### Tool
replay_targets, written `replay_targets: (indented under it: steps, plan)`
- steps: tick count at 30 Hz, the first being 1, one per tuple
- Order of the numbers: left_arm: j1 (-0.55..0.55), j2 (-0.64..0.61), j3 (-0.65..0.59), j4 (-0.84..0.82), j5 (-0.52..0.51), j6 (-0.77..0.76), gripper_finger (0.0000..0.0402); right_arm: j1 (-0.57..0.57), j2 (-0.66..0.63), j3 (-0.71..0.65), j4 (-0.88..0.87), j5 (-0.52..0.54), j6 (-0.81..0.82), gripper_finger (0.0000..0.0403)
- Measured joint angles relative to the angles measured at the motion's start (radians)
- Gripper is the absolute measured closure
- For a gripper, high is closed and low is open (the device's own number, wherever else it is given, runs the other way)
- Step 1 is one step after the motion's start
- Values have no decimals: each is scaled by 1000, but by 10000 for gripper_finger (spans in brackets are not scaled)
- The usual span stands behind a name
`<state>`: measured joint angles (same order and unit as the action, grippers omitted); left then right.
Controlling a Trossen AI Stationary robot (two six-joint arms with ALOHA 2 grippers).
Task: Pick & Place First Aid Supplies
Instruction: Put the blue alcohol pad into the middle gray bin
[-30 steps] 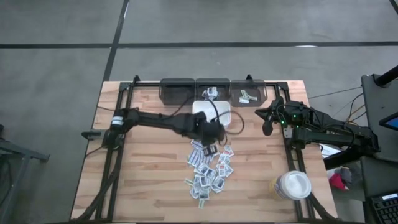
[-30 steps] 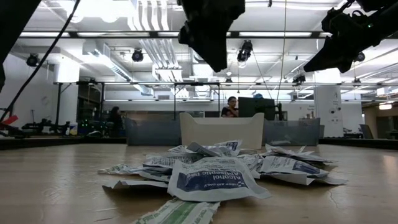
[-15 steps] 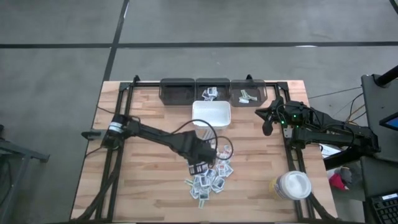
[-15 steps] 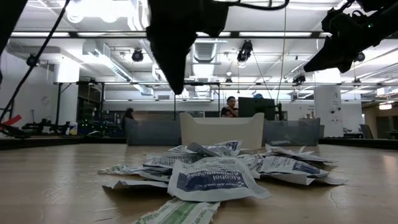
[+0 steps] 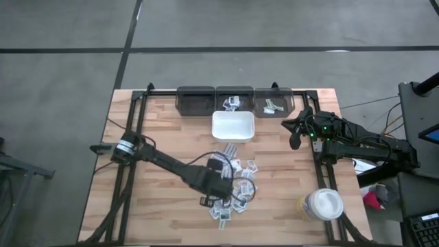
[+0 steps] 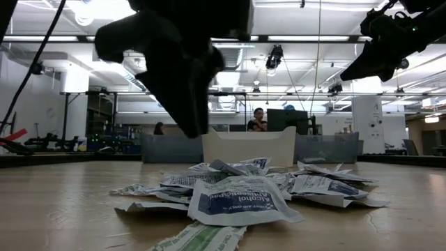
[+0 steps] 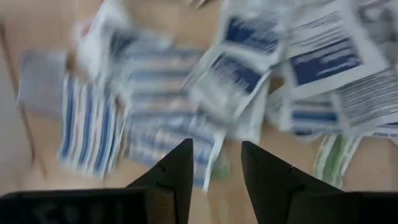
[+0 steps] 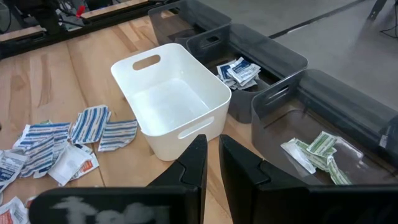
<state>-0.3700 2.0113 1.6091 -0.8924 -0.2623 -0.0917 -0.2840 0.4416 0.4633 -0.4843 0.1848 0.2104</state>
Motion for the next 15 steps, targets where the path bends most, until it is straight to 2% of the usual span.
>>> replay_targets:
  steps: [5,15]
  plan:
    - [-5,0,-42,162,-3,124,271,0,0,0,0,0,0,364]
    - [31,0,-45,213,-3,85,271,0,0,0,0,0,0,364]
